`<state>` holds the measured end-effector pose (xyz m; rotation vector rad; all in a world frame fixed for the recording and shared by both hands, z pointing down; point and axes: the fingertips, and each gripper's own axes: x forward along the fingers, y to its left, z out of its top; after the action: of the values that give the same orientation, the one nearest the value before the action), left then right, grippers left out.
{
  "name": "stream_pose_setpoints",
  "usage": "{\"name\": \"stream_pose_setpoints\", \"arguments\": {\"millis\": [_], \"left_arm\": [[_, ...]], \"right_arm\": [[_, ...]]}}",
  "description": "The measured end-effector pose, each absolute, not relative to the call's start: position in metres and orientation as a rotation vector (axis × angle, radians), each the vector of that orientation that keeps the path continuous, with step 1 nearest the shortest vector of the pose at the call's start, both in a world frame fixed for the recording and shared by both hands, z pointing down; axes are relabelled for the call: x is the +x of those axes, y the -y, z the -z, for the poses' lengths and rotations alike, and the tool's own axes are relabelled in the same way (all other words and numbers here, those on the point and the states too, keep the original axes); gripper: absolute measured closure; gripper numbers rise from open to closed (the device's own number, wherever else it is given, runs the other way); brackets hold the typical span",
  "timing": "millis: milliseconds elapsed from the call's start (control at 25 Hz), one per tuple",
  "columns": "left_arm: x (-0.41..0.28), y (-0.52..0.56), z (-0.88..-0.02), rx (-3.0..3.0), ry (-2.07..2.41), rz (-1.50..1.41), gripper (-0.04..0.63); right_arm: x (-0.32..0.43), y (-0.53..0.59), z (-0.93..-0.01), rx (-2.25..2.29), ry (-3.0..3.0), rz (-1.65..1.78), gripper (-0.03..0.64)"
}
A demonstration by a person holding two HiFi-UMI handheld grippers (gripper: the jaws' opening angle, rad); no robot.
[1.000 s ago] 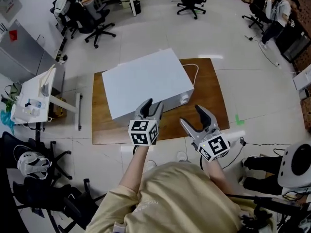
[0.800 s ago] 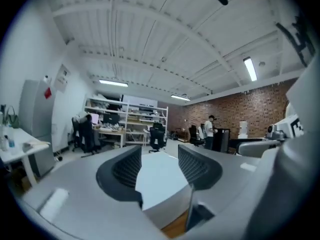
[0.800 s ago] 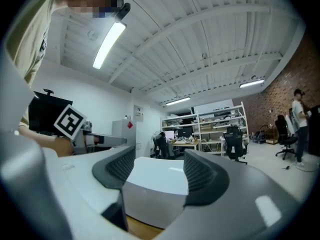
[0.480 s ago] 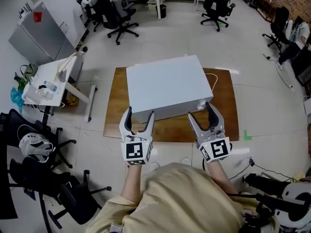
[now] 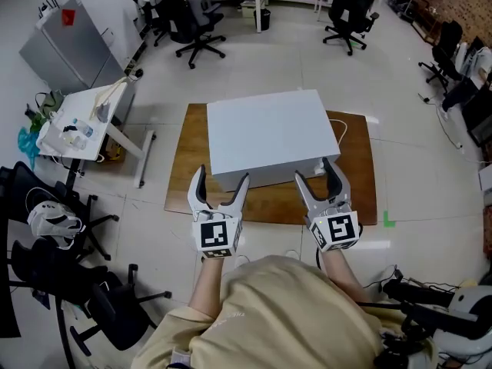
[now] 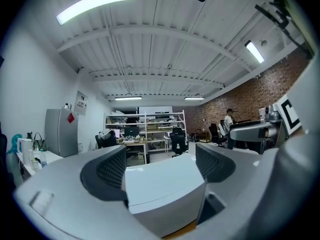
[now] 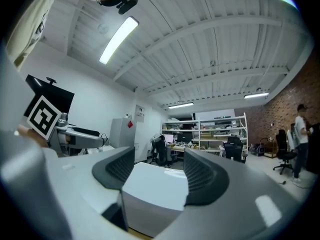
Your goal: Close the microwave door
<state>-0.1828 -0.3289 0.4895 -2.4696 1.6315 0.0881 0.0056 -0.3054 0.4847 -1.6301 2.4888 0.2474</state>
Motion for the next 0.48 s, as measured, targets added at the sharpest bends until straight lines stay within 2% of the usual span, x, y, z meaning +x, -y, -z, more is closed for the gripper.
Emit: {"name": "stream_pose_setpoints", "arguments": {"millis": [480], "left_arm": [[-0.169, 0.333, -0.496, -2.559, -1.567, -0.097, 0.16]], "right_arm": [[0.004, 0.302, -0.48, -1.667, -2.474, -0.27, 0.321]]}}
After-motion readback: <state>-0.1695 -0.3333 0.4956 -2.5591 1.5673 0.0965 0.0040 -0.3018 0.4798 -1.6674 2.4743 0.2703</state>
